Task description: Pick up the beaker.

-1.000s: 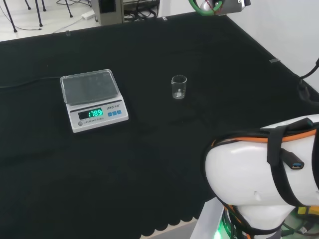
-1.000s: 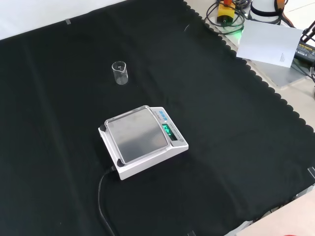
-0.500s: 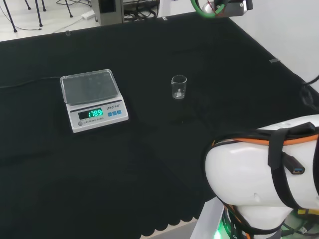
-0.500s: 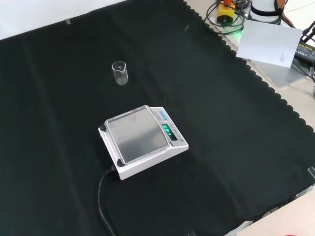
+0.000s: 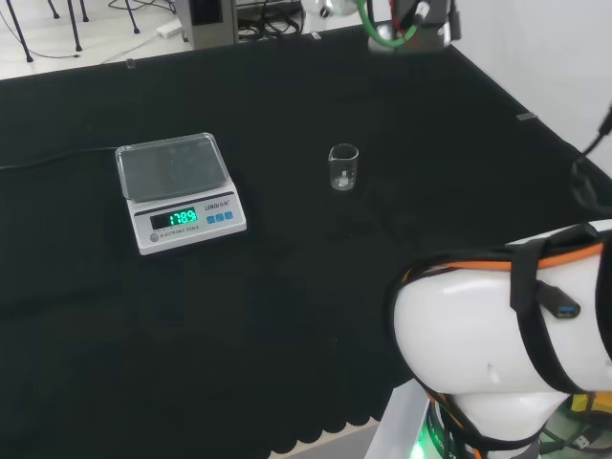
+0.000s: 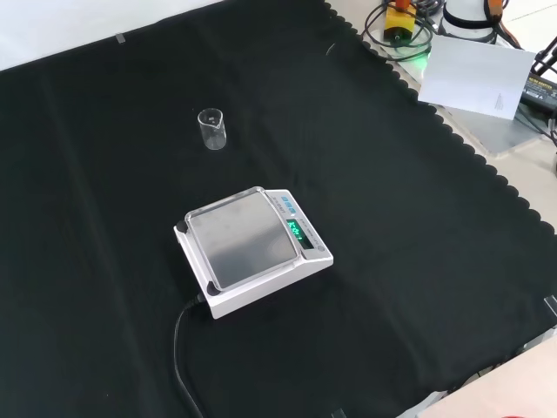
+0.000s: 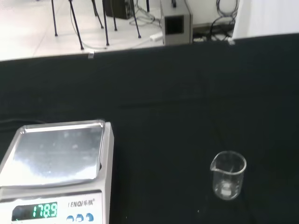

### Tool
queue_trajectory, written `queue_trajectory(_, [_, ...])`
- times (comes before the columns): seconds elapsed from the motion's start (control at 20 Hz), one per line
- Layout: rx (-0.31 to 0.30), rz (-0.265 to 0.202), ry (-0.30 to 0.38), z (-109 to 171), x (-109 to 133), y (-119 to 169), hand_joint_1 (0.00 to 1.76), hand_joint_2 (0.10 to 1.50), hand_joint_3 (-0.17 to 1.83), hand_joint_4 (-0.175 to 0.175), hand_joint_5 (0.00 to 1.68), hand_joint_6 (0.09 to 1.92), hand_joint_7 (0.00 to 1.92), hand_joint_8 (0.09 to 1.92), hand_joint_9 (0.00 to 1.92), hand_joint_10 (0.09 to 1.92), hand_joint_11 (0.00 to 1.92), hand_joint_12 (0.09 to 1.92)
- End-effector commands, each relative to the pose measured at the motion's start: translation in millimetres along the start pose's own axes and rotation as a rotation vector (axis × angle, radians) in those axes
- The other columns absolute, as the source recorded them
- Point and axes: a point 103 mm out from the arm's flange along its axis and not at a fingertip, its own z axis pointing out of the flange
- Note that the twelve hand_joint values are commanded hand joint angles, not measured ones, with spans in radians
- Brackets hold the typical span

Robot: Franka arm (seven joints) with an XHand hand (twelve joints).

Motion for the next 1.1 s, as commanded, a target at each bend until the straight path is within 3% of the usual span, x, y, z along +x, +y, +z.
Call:
queue_trajectory(0.05, [-0.076,-0.009,0.013,87.2,0.9,38.4,0.7,1.14,-0.17,-0.044,0.49,0.42,0.61,0.72,0.78,0.7,0.37,1.36])
queue_trajectory(0.15, [-0.084,-0.011,0.034,100.7,-1.9,41.7,0.72,1.14,-0.17,-0.045,0.51,0.57,0.66,0.72,0.83,0.69,0.42,1.34])
queue_trajectory(0.3, [-0.04,0.007,0.025,121.6,-7.1,51.5,0.74,1.14,-0.17,-0.047,0.52,0.68,0.69,0.72,0.86,0.69,0.46,1.33])
queue_trajectory(0.55, [0.071,0.023,0.04,147.4,-14.6,72.2,0.75,1.14,-0.17,-0.045,0.49,0.72,0.66,0.73,0.83,0.7,0.43,1.34])
queue_trajectory(0.75, [0.092,0.013,0.012,167.0,-15.6,86.7,0.75,1.14,-0.17,-0.045,0.45,0.72,0.62,0.74,0.8,0.72,0.4,1.35])
queue_trajectory(0.9, [0.108,-0.013,0.005,182.4,-16.3,97.0,0.74,1.12,-0.17,-0.042,0.3,0.6,0.47,0.78,0.67,0.78,0.33,1.39])
queue_trajectory(1.1, [0.228,-0.013,0.011,201.4,-18.9,112.5,0.72,1.01,-0.17,-0.008,0.12,0.25,0.14,0.77,0.35,0.85,0.15,1.45])
